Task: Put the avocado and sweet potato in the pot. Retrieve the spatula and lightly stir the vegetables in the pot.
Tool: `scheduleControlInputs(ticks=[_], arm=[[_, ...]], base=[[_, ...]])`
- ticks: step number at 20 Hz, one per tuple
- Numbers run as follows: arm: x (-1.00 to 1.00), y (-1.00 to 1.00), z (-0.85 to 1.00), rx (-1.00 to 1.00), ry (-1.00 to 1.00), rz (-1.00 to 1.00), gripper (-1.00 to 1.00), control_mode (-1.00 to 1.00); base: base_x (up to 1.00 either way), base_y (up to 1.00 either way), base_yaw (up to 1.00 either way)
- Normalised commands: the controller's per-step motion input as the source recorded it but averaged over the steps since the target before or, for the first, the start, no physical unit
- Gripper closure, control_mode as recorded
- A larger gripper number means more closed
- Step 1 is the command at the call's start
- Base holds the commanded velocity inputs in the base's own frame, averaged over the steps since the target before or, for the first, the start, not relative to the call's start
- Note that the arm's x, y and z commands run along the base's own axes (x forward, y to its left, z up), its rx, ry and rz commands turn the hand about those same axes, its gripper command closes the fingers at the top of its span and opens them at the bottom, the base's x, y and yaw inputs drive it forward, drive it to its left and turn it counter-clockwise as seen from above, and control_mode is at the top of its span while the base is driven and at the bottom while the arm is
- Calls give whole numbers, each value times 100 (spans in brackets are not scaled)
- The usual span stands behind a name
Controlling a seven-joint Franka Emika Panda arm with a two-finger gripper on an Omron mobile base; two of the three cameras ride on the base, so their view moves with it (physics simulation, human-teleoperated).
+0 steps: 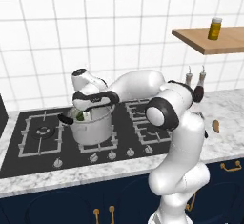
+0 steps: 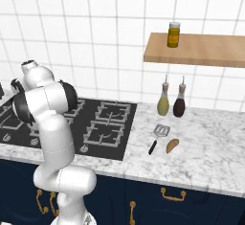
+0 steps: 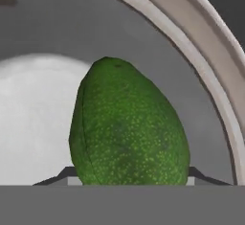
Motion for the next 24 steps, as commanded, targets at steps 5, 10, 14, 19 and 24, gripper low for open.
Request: scheduleControlInputs(ticks=[5, 10, 14, 19, 24], arm=[[-15, 1, -25, 0, -59, 0, 100, -100], [-59, -16, 28, 5, -38, 0, -100, -100], [4, -52, 88, 21, 14, 1, -100, -100], [53, -23, 99, 17, 25, 2, -100, -100], [-43, -22, 89, 8, -3, 0, -100, -100]], base=[[0, 0, 0], [0, 0, 0], [0, 0, 0], [0, 0, 0], [0, 0, 0]])
